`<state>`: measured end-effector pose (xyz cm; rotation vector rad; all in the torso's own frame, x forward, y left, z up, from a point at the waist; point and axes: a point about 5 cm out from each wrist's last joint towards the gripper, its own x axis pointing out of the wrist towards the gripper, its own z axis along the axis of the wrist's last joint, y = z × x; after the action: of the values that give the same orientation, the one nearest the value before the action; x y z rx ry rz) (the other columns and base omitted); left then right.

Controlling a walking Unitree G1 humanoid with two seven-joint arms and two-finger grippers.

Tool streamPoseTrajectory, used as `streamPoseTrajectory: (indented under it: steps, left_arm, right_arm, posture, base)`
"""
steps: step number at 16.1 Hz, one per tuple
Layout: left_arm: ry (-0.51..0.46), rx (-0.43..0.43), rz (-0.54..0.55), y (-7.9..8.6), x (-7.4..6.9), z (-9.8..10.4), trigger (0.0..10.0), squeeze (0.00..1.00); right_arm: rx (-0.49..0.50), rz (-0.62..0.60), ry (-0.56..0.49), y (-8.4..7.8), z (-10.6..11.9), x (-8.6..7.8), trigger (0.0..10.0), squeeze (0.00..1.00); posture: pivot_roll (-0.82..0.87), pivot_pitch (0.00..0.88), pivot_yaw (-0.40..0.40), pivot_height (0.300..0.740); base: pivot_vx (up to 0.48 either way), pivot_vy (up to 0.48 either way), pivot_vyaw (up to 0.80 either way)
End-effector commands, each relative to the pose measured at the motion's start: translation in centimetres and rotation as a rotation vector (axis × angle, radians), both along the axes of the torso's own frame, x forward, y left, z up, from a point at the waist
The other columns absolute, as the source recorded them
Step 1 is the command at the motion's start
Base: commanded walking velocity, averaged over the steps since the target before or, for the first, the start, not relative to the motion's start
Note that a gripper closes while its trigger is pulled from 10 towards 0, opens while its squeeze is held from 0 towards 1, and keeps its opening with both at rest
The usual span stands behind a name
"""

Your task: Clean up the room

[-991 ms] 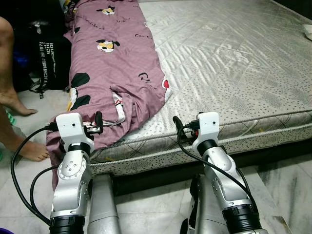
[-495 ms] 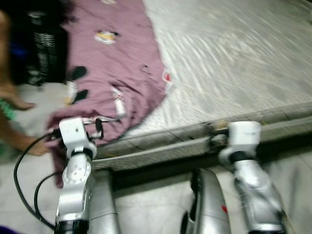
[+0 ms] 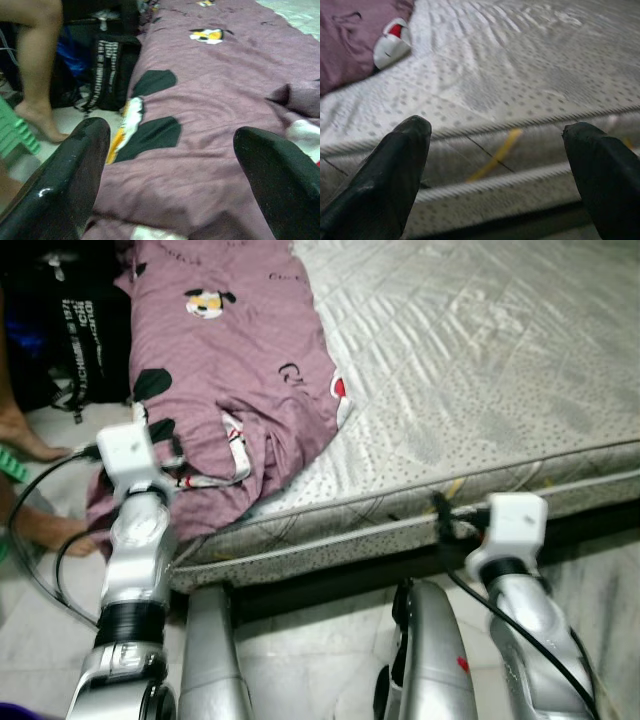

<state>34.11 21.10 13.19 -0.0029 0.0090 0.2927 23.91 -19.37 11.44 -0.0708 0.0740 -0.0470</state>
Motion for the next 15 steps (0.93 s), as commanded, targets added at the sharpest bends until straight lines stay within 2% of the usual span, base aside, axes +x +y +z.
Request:
streamPoseTrajectory:
  steps: [1, 3, 4, 7, 10, 11, 12, 13, 15]
  left_arm:
    - [0.022, -0.002, -0.004, 0.3, 0.6, -0.4, 10.0, 0.0]
    - [0.079, -0.008, -0.046, -0.1, 1.4, -1.1, 10.0, 0.0]
    - [0.142, -0.009, -0.094, -0.8, 1.8, -2.0, 10.0, 0.0]
    - [0.17, -0.022, -0.134, -1.7, 2.4, -2.5, 10.0, 0.0]
    - [0.235, 0.036, -0.331, -5.5, 3.1, -3.0, 10.0, 0.0]
    - [0.188, 0.099, -0.461, -8.3, 3.2, -2.6, 10.0, 0.0]
    - [0.177, 0.127, -0.519, -9.4, 3.1, -2.5, 10.0, 0.0]
    - [0.159, 0.233, -0.65, -11.7, 2.6, -2.6, 10.0, 0.0]
    - [0.121, 0.382, -0.801, -14.4, 1.7, -2.8, 10.0, 0.0]
  right_arm:
    - [-0.003, -0.02, 0.015, -0.7, 0.2, -1.1, 10.0, 0.0]
    - [-0.032, -0.02, 0.04, -1.2, 0.2, -2.5, 10.0, 0.0]
    - [-0.044, -0.025, 0.06, -1.5, 0.2, -3.1, 10.0, 0.0]
    - [-0.061, -0.03, 0.08, -2.0, 0.3, -3.9, 10.0, 0.0]
    - [-0.069, -0.023, 0.097, -2.0, 0.5, -4.2, 10.0, 0.0]
    - [-0.072, -0.021, 0.099, -2.1, 0.5, -4.1, 10.0, 0.0]
    - [-0.072, -0.021, 0.099, -2.1, 0.5, -4.0, 10.0, 0.0]
    - [-0.073, -0.019, 0.098, -2.0, 0.5, -3.8, 10.0, 0.0]
    - [-0.073, -0.016, 0.093, -1.9, 0.6, -3.5, 10.0, 0.0]
  posture:
    - [-0.09, 0.147, 0.034, 0.479]
    - [-0.12, 0.172, 0.027, 0.465]
    - [-0.13, 0.186, 0.021, 0.465]
    - [-0.15, 0.199, 0.011, 0.465]
    - [-0.16, 0.201, 0.006, 0.465]
    - [-0.16, 0.196, 0.006, 0.465]
    - [-0.16, 0.194, 0.006, 0.465]
    - [-0.16, 0.189, 0.007, 0.465]
    - [-0.15, 0.182, 0.007, 0.465]
  base:
    - [0.0, 0.0, 0.0]
    - [0.0, 0.0, 0.0]
    - [0.0, 0.0, 0.0]
    - [0.0, 0.0, 0.0]
    - [0.0, 0.0, 0.0]
    - [0.0, 0.0, 0.0]
    - [0.0, 0.0, 0.0]
    - [0.0, 0.0, 0.0]
    - [0.0, 0.0, 0.0]
